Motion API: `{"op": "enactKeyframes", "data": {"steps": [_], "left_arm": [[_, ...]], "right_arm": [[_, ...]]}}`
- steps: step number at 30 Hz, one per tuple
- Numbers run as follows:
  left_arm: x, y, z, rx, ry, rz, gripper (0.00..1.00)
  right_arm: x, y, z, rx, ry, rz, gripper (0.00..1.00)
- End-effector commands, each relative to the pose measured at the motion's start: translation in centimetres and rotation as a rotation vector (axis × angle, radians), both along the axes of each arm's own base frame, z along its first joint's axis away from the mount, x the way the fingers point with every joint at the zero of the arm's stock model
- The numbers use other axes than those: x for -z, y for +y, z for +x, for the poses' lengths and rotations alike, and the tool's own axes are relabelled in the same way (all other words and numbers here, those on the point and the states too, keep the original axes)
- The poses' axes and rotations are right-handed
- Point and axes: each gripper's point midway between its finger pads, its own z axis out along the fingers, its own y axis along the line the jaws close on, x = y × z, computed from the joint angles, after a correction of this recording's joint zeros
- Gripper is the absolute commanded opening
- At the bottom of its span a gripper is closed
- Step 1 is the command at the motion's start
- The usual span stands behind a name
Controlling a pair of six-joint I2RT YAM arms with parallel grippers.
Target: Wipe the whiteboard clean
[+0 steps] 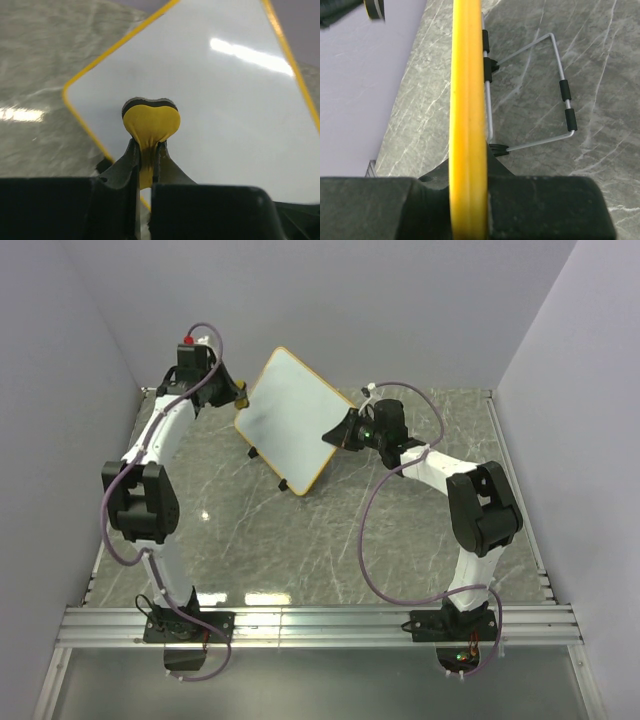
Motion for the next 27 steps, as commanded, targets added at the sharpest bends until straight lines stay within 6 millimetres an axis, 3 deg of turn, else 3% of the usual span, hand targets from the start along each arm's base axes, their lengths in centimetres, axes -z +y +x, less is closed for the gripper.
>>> {"op": "enactKeyframes", "data": {"steps": [1,2,3,5,6,8,9,10,12,14,21,27], "left_arm": [[2.7,2.1,-3.3,-0.065,0.1,0.122,0.0],[3.7,2.6,-4.0,-0.082,0.133,0.141,0.0],[6.1,3.5,-5.4,-0.108,0.205,0.17,0.0],[7.9,3.9,-7.0,-0.123,0.254,0.175,0.0],[10.0,3.9,-8.5,-0.116,0.308,0.18,0.0],[11.2,3.9,-9.8,-0.117,0.342,0.175,0.0],[12.8,4.1,-11.2,-0.117,0.386,0.183,0.0],[13.0,4.3,-11.6,-0.128,0.389,0.184,0.0],[14.6,4.5,-13.2,-0.131,0.428,0.194,0.0],[14.9,4.6,-13.7,-0.135,0.428,0.195,0.0],[17.3,4.7,-15.8,-0.126,0.484,0.202,0.0],[17.3,4.8,-16.6,-0.131,0.477,0.208,0.0]], "right_arm": [[13.2,-1.7,-11.2,-0.152,0.449,-0.279,0.0],[13.2,-1.7,-11.2,-0.147,0.445,-0.278,0.0],[13.4,-1.9,-11.4,-0.141,0.45,-0.279,0.0],[13.3,-2.0,-11.4,-0.131,0.452,-0.278,0.0],[13.4,-2.1,-11.6,-0.13,0.457,-0.278,0.0],[13.0,-2.0,-11.6,-0.124,0.446,-0.27,0.0],[13.1,-2.2,-12.0,-0.121,0.451,-0.271,0.03],[12.8,-2.3,-11.9,-0.113,0.44,-0.268,0.14],[12.8,-2.5,-12.2,-0.107,0.436,-0.27,0.24],[12.5,-2.7,-12.2,-0.098,0.424,-0.272,0.36],[12.5,-3.6,-13.1,-0.081,0.415,-0.289,0.45],[11.0,-4.2,-13.4,-0.059,0.373,-0.293,0.66]]}}
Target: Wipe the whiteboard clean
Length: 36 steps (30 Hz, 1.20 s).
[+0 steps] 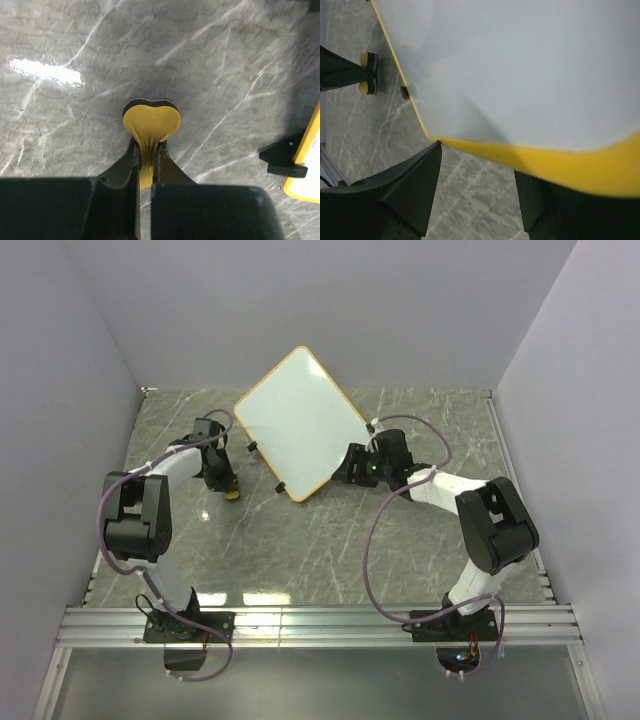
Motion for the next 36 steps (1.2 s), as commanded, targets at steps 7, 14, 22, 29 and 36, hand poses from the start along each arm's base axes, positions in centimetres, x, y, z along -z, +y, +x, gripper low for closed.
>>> {"op": "enactKeyframes", "data": {"steps": [7,14,22,29,36], "left_arm": [[-1.5,0.1,0.4,-0.008,-0.073,0.01,0.0],[-1.1,-0.1,0.5,-0.011,-0.069,0.009,0.0],[-0.7,-0.2,0.0,-0.005,-0.069,0.018,0.16],[-2.8,-0.6,-0.4,0.012,-0.096,0.032,0.99],[-8.5,-0.4,-0.9,-0.01,-0.206,0.05,1.0]], "right_arm": [[-0.8,-0.3,-5.6,-0.083,0.119,-0.058,0.73],[-5.8,0.1,-4.6,-0.088,0.023,-0.028,0.73],[-7.7,-0.5,-5.6,-0.09,-0.018,-0.023,0.73],[-9.1,-2.0,-6.8,-0.053,-0.047,-0.046,0.89],[-14.5,-4.9,-8.7,0.02,-0.185,-0.066,1.0]]}}
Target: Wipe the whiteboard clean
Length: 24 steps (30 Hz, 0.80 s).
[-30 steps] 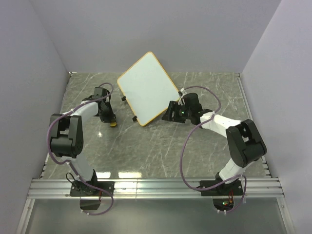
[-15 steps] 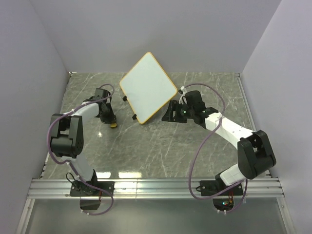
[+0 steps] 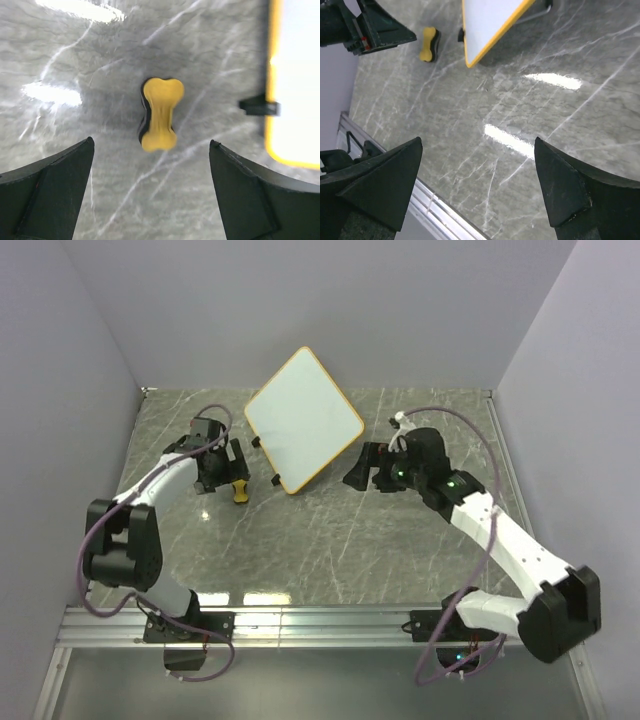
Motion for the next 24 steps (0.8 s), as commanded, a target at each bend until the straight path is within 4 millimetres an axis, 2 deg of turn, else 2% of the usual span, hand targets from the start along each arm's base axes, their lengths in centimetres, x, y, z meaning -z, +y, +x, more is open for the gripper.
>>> {"op": "enactKeyframes", "data": {"steps": [1,5,6,8,10,11,12,13,14,15,17,20,24], "left_arm": [[-5.6,-0.2,0.6,-0.013,-0.121,-0.014,0.99],[-10.5,-2.2,0.5,0.035,-0.234,-0.047,0.99],[-11.9,-2.5,0.2,0.041,-0.273,-0.051,1.0],[-14.1,-3.2,-0.5,0.046,-0.332,-0.068,0.99],[-15.2,-3.6,-1.2,0.049,-0.374,-0.092,0.99],[-16.8,-3.6,-1.8,0.053,-0.43,-0.106,0.99],[-16.8,-3.6,-2.4,0.054,-0.445,-0.11,1.0],[-17.3,-3.7,-2.9,0.055,-0.472,-0.115,1.0],[-19.1,-3.2,-3.5,0.041,-0.544,-0.123,0.99],[-18.4,-2.9,-4.0,0.034,-0.544,-0.114,0.99],[-19.0,-2.1,-4.9,0.021,-0.586,-0.103,0.99],[-18.0,-1.5,-6.0,0.014,-0.572,-0.082,0.99],[-17.8,-1.3,-6.4,0.004,-0.581,-0.091,1.0]], "right_arm": [[-3.5,-1.7,-0.9,0.046,-0.086,-0.022,1.0],[-8.6,-2.5,-1.9,0.099,-0.168,0.06,1.0],[-9.5,-2.5,-1.9,0.105,-0.195,0.087,1.0],[-10.1,-2.8,-2.5,0.127,-0.204,0.127,1.0],[-8.8,-3.3,-3.0,0.15,-0.18,0.118,1.0],[-8.3,-3.5,-3.2,0.156,-0.174,0.113,1.0],[-7.0,-3.8,-3.5,0.165,-0.152,0.096,1.0],[-6.6,-4.0,-3.7,0.176,-0.144,0.104,1.0],[-7.0,-4.3,-4.1,0.188,-0.164,0.122,1.0],[-6.3,-4.4,-4.2,0.196,-0.161,0.129,1.0],[-6.9,-4.6,-4.7,0.204,-0.186,0.168,1.0],[-7.6,-4.5,-5.1,0.199,-0.212,0.201,1.0],[-8.1,-4.6,-5.0,0.198,-0.217,0.193,1.0]]}}
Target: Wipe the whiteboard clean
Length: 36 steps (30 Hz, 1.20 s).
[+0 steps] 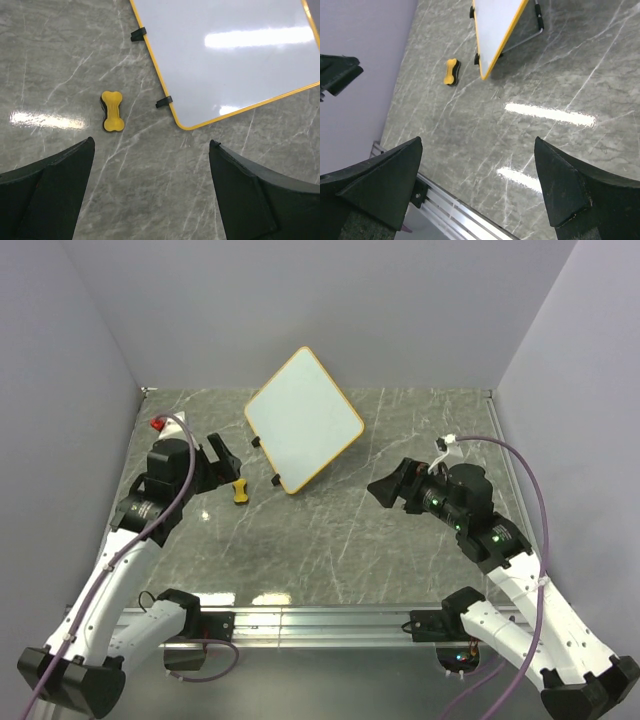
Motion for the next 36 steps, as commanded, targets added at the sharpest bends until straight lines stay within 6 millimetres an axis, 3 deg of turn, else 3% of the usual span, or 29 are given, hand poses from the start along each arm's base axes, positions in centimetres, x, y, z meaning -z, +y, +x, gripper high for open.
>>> {"op": "enactKeyframes", "data": {"steps": [1,13,26,36], "left_arm": [[0.3,0.3,0.1,-0.024,-0.009,-0.006,1.0],[-1.1,-2.2,0.8,0.11,-0.021,-0.026,0.99],[-7.2,-3.1,3.0,0.124,-0.105,-0.05,0.99],[-8.3,-3.0,3.1,0.125,-0.144,-0.048,0.99]], "right_arm": [[-2.7,0.1,0.5,0.012,-0.076,0.035,1.0],[-3.1,0.7,0.7,-0.016,-0.088,0.046,1.0],[-3.3,1.5,1.3,-0.054,-0.081,0.023,1.0],[-3.2,1.6,1.7,-0.06,-0.086,0.007,1.0]]}}
